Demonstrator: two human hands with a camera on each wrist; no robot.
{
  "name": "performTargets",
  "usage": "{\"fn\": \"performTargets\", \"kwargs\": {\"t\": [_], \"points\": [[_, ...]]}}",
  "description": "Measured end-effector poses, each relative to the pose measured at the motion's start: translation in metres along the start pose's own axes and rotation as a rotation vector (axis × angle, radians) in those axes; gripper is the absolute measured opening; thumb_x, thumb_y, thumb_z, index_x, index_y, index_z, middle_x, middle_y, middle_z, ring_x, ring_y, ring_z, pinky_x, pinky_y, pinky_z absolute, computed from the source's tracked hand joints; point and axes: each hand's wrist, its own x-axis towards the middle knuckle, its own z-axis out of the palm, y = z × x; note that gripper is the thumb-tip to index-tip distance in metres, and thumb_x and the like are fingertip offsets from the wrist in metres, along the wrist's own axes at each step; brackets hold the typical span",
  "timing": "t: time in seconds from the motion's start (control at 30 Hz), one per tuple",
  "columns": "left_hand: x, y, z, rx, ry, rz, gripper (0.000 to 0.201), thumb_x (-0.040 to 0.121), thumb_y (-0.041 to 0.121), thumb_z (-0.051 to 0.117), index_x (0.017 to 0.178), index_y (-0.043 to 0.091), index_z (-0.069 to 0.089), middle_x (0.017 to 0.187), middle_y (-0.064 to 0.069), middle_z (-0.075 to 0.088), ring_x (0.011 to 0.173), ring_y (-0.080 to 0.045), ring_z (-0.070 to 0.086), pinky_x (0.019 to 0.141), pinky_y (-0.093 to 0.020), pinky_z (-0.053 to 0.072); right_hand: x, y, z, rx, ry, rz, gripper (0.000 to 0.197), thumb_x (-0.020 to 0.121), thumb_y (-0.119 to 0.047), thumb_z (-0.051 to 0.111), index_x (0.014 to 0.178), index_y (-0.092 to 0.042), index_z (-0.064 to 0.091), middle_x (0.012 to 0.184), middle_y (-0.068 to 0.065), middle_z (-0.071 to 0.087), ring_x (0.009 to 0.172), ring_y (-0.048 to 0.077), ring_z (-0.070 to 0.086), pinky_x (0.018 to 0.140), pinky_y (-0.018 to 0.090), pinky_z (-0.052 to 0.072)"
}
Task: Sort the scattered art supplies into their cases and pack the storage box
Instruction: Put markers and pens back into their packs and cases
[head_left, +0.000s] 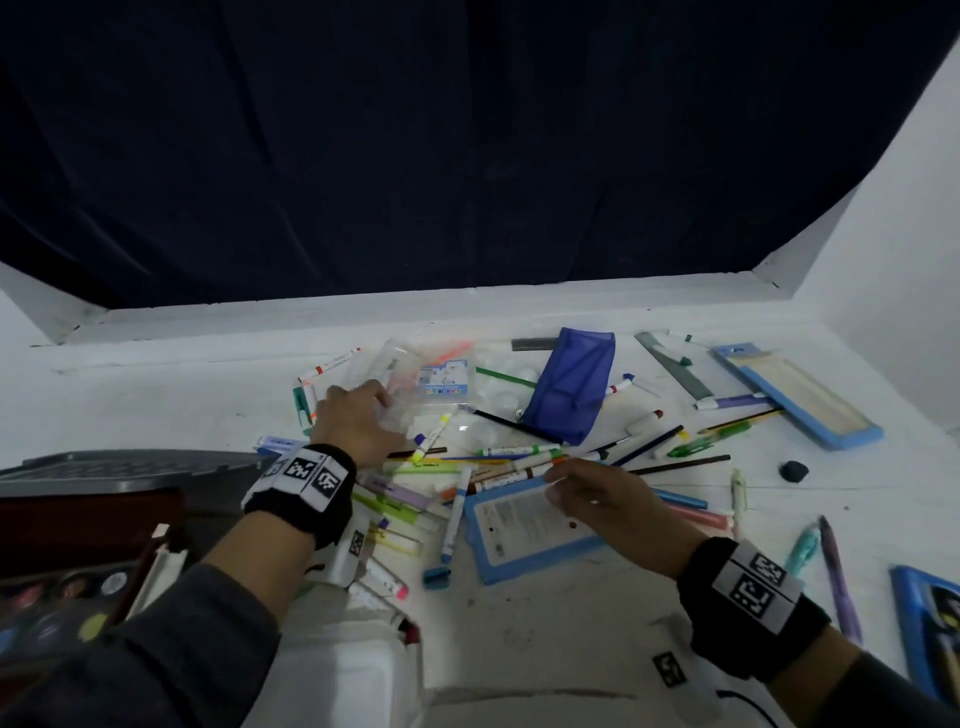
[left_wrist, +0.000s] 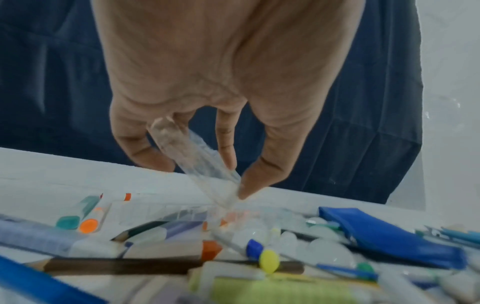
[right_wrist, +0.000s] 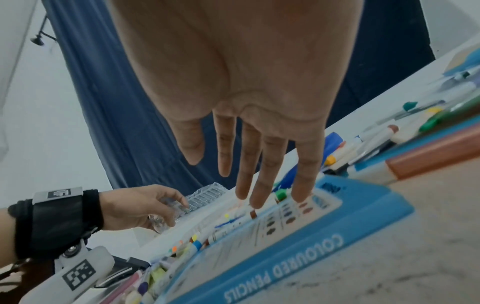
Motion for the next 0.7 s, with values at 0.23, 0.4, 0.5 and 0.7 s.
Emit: {"fn": "performTargets", "kwargs": {"t": [0.23,0.4,0.5,0.7], "points": [[-0.084,0.058,0.003,-0.258,0.216,0.216,0.058,0.063,0.009,0.086,0.111,0.029,0.059,0.114,-0.005,0.043,0.087,-0.014,0.046,0.077,-0.026,0.041,-0.058,0.01,-0.064,-0.075,0.09,-0.153,0.011,0.095,-0.026,0.063,0.105,-0.028,0.065,0.095,-0.013,0.07,0.088,0.001,0.066,0.073,0.014,0.051],[-0.157,0.113,0.041,-0.331,0.169,0.409,0.061,0.065,0.016,0.089,0.108,0.044,0.055,0.107,0.003,0.05,0.082,-0.012,0.052,0.072,-0.029,0.048,-0.118,0.035,-0.129,-0.151,0.104,-0.193,0.016,0.092,-0.032,0.064,0.108,-0.031,0.068,0.094,-0.014,0.071,0.088,0.005,0.067,0.081,0.025,0.053],[-0.19,0.138,0.074,-0.373,0.184,0.464,0.054,0.069,0.017,0.088,0.109,0.039,0.058,0.103,0.009,0.053,0.079,-0.013,0.053,0.07,-0.024,0.046,-0.148,0.06,-0.166,-0.28,0.075,-0.206,0.013,0.092,-0.029,0.065,0.104,-0.03,0.07,0.092,-0.015,0.07,0.088,0.0,0.065,0.08,0.022,0.05],[-0.232,0.161,0.127,-0.453,0.126,0.479,0.025,0.086,0.023,0.074,0.104,0.038,0.063,0.102,0.009,0.058,0.08,-0.017,0.056,0.069,-0.028,0.047,-0.187,0.116,-0.221,-0.668,-0.324,-0.094,0.047,0.078,-0.011,0.059,0.119,-0.033,0.062,0.121,-0.013,0.058,0.111,0.003,0.049,0.098,0.029,0.042]]}}
